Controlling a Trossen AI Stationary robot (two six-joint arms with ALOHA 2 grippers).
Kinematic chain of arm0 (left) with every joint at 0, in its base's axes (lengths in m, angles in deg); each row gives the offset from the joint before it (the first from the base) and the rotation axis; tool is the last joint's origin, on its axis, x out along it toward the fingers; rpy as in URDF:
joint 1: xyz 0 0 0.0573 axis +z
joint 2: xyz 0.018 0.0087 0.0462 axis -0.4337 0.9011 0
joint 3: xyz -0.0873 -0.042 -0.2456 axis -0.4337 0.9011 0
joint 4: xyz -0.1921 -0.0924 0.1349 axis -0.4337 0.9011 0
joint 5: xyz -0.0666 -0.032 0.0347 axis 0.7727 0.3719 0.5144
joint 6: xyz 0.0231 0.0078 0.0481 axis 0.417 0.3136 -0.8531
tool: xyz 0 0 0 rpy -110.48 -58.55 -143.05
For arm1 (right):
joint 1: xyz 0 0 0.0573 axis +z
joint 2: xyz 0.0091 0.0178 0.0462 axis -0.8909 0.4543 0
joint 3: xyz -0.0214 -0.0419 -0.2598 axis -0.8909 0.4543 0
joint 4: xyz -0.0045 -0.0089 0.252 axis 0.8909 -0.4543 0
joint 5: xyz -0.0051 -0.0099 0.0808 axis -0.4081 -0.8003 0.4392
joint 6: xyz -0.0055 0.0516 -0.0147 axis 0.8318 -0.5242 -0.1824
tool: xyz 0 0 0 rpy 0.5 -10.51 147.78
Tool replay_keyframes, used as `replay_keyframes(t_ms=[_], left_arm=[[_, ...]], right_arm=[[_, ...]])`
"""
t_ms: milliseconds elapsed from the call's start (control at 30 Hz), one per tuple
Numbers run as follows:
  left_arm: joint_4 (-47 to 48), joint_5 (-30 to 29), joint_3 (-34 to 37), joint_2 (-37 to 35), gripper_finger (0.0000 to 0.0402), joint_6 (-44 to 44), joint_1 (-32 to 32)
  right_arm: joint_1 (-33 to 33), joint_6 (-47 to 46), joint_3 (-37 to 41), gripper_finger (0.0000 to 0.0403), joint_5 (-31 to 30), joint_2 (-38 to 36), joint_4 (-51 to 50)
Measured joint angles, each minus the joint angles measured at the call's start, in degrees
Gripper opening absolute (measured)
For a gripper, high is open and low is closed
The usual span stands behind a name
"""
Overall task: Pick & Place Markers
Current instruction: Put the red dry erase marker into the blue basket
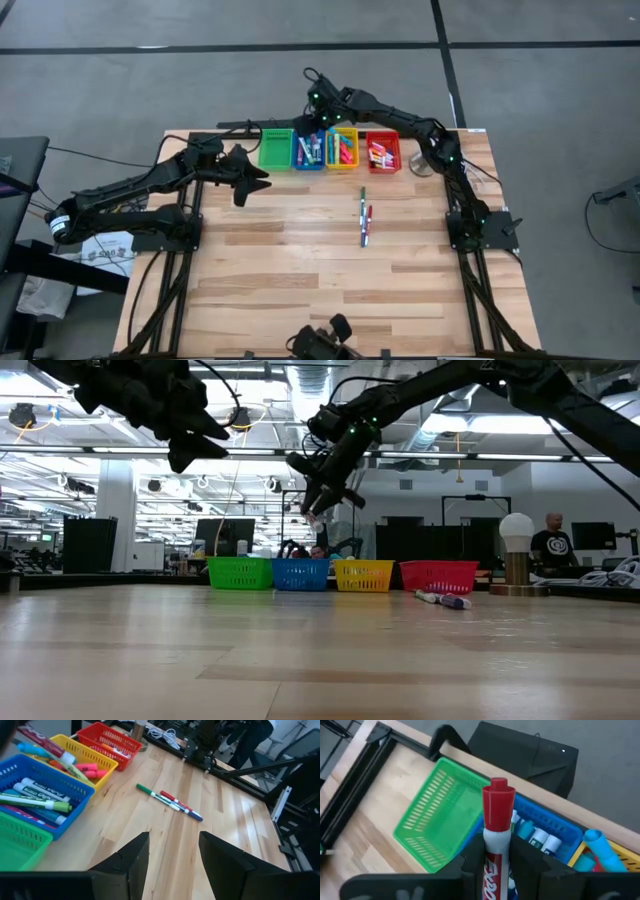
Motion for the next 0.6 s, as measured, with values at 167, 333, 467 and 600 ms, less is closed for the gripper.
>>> replay_keyframes(t_ms=[167,333,467,600], left_arm=[[-0.03,-0.7,0.0,0.0,0.0173,0.02,-0.01],[-0.07,-0.82,0.0,0.0,0.0173,0.24,-0.02],[-0.13,-0.82,0.0,0.0,0.0173,1.02,-0.02],[-0.2,-0.79,0.0,0.0,0.0173,1.33,0.0]], right_arm=[[0.54,0.2,2.47,0.0064,0.02,0.11,1.0],[1.04,0.23,4.4,0.0064,0.0,0.1,3.25],[1.04,0.24,5.39,0.0064,-0.01,0.04,3.7],[1.1,0.28,5.96,0.0073,-0.37,0.07,3.32]])
